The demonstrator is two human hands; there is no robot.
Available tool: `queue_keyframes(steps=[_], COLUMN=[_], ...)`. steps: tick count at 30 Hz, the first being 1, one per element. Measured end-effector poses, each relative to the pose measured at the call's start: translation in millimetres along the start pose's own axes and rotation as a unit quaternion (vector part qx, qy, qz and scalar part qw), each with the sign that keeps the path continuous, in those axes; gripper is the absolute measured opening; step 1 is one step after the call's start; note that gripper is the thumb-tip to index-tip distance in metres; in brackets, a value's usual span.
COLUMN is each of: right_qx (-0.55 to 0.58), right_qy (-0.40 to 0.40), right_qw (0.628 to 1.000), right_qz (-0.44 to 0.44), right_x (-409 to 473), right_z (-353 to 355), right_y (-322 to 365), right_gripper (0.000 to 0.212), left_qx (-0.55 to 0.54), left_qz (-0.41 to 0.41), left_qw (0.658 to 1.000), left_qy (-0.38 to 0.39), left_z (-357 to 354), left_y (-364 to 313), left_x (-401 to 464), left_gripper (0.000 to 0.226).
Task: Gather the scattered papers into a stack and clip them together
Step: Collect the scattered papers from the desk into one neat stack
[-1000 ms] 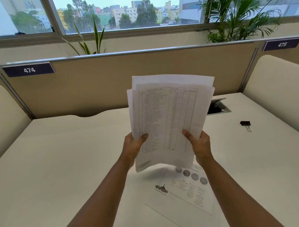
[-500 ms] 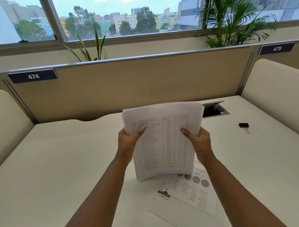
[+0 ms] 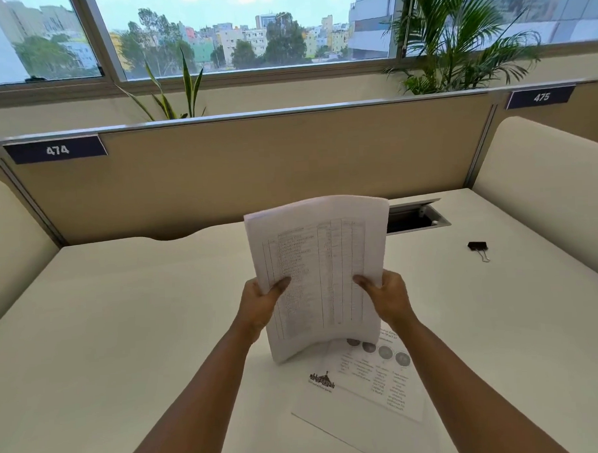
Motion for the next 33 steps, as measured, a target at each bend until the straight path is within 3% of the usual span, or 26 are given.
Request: queue_keyframes(steps=[4,8,12,14,16,17,20,22,27,33], right_qx=[0.013,0.032,0.009,0.020,-0.090,-0.174,-0.357,-0.423,-0.473,-0.438], right_qy=[-0.063,-0.038,0.042,-0.030,-0.132,-0.136,-0.054,-0.017,-0.029,-0.059], right_qw=[0.997,0.998,0.998,0.993,0.965,0.940,0.853,0.809,0.793,0.801], right_qz=[0.042,0.030,-0.043,-0.114,-0.208,-0.258,-0.377,-0.407,-0.383,-0.403], right_x=[-1,0,3,5,3,-1,-20,-35,-44,-41], right_z=[-1,-3,-3,12,40,52,74,80,70,54], right_y=[22,34,22,6,-20,-36,-83,-98,-94,-99], right_gripper=[0.026,0.024,0.033,0.044,0.051,0.051,0.060,0.070,0.058,0.041], left_qx=[-0.011,0.017,0.072,0.083,0.100,0.109,0.105,0.076,0.020,0.016], left_qz=[-0.009,0.000,0.007,0.032,0.058,0.071,0.116,0.145,0.192,0.210], left_qw=[1.000,1.000,0.997,0.995,0.992,0.990,0.986,0.984,0.975,0.970], left_qy=[0.011,0.019,-0.030,-0.037,-0.050,-0.058,-0.066,-0.075,-0.113,-0.121], left_z=[-4,-5,4,9,20,26,42,49,60,63], left_y=[-8,-3,3,9,18,24,43,54,74,85], left_x=[2,-1,3,4,5,5,4,2,-6,-7], left_gripper=[0.027,0.017,0.029,0.032,0.032,0.031,0.031,0.034,0.039,0.037])
Point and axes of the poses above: each hand's wrist, its own x-axis towards the middle knuckle, its own z-axis out of the back of the hand, y = z × x, the point moved 6 cm from there along x, towards the middle knuckle, and after that the axes turned 2 degrees about -z, right-handed, at the moved point
